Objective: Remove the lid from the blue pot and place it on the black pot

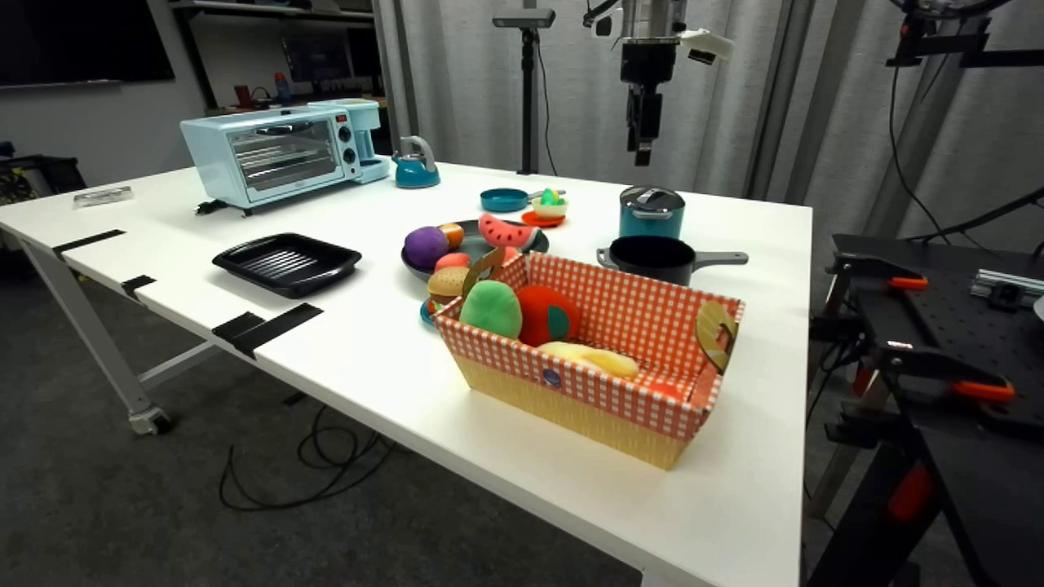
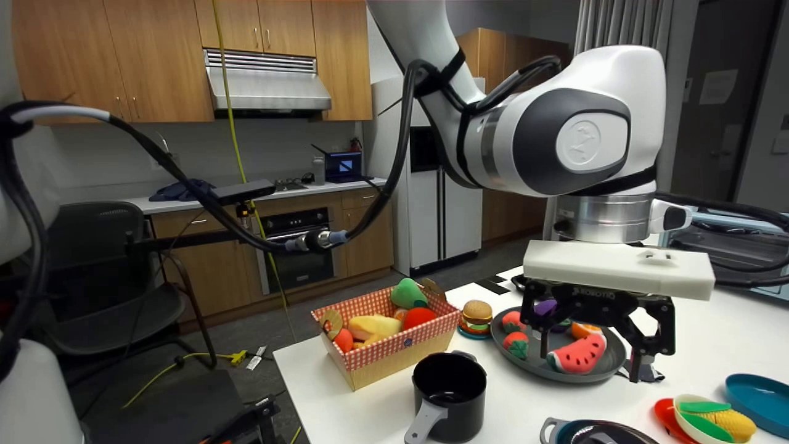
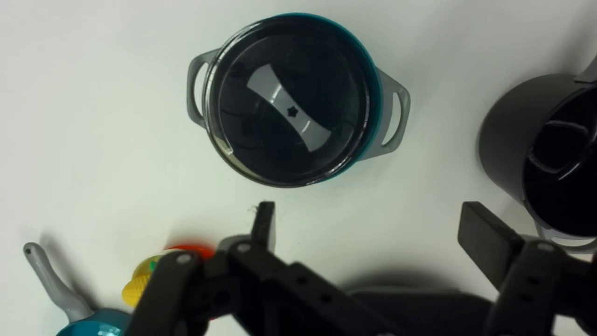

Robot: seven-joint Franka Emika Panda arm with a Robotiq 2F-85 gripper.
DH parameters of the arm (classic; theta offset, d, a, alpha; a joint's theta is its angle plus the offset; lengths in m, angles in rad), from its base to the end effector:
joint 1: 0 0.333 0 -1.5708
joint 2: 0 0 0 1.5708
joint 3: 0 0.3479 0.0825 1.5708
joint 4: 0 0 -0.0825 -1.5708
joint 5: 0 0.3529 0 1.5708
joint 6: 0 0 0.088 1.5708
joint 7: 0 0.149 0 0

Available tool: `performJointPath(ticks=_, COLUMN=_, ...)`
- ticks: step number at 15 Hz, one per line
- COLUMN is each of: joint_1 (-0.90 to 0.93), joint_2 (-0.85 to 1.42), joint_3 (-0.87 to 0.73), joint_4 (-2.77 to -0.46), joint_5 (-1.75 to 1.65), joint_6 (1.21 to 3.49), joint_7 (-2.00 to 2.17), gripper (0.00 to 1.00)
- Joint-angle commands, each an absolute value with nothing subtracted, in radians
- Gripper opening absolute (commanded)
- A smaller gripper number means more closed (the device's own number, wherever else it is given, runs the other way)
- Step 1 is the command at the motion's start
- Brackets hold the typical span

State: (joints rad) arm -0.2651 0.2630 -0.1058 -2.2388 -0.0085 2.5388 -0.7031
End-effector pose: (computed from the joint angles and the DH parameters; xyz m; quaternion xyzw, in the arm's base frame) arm 0.5038 -0.1958 0.2688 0.9850 0.1707 0.0082 0.0237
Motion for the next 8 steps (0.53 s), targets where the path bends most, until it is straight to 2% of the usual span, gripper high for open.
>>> performJointPath(ticks=1, joint_1=-0.29, joint_2=0.292, joint_3=-0.095, joint_4=-2.192, joint_5=0.007, joint_6=2.494, joint_7=-0.783, gripper=1.0)
performJointPath(ticks=8, joint_1=-0.3, joint_2=0.325, joint_3=-0.089, joint_4=-2.191, joint_5=0.005, joint_6=2.512, joint_7=-0.904, gripper=1.0)
